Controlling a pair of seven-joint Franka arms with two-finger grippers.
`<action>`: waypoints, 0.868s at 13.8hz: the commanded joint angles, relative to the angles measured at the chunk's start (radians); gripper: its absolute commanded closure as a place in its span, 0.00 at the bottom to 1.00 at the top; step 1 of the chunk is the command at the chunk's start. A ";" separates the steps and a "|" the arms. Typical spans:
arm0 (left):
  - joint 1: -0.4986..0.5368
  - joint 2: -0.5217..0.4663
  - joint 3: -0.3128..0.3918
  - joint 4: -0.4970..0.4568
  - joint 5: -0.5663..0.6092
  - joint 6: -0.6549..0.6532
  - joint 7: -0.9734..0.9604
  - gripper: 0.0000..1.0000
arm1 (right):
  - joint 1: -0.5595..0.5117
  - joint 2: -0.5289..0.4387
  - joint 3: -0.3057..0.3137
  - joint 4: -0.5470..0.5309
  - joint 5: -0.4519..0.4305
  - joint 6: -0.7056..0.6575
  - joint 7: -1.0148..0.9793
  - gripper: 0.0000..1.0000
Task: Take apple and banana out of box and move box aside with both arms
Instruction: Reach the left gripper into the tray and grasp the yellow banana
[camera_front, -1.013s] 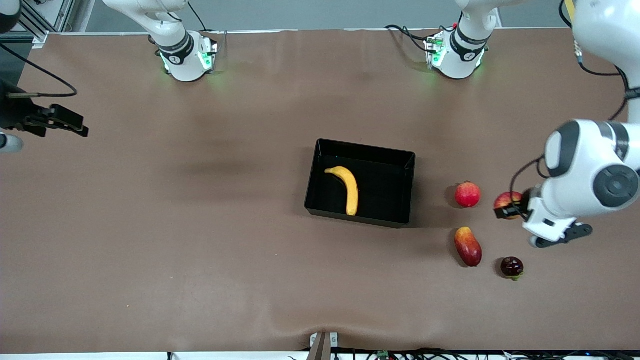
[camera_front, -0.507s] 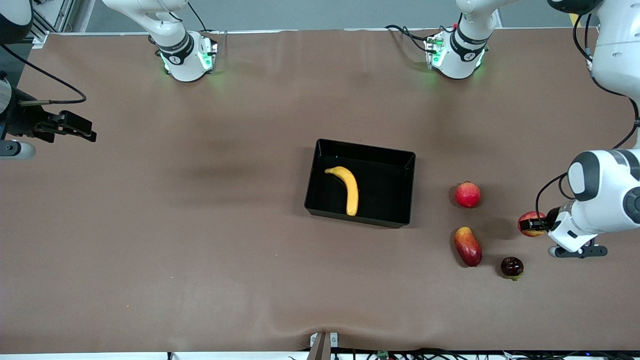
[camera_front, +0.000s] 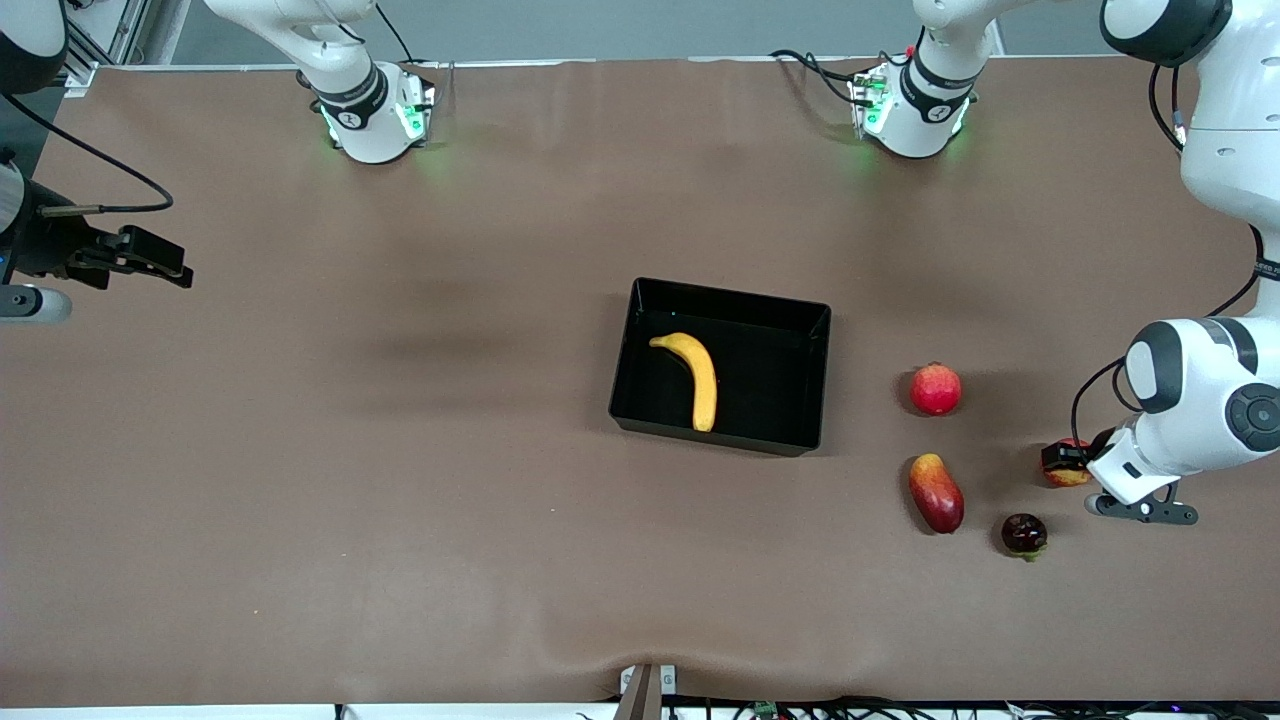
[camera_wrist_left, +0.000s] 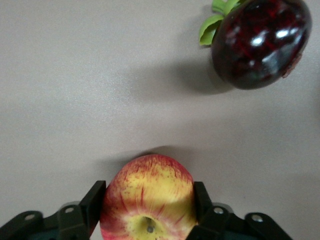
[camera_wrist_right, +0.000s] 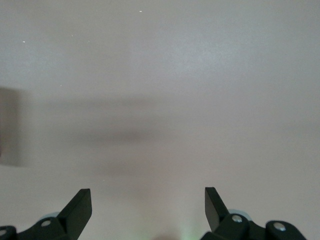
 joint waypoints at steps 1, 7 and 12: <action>0.011 -0.022 -0.002 0.004 0.015 0.002 0.004 0.00 | -0.006 0.003 0.000 0.018 -0.009 -0.017 0.005 0.00; 0.021 -0.230 -0.169 -0.009 -0.091 -0.371 -0.138 0.00 | -0.006 0.005 -0.001 0.018 -0.010 -0.010 0.005 0.00; -0.018 -0.265 -0.424 -0.061 -0.073 -0.425 -0.547 0.00 | -0.001 0.006 -0.001 0.018 -0.013 -0.003 0.005 0.00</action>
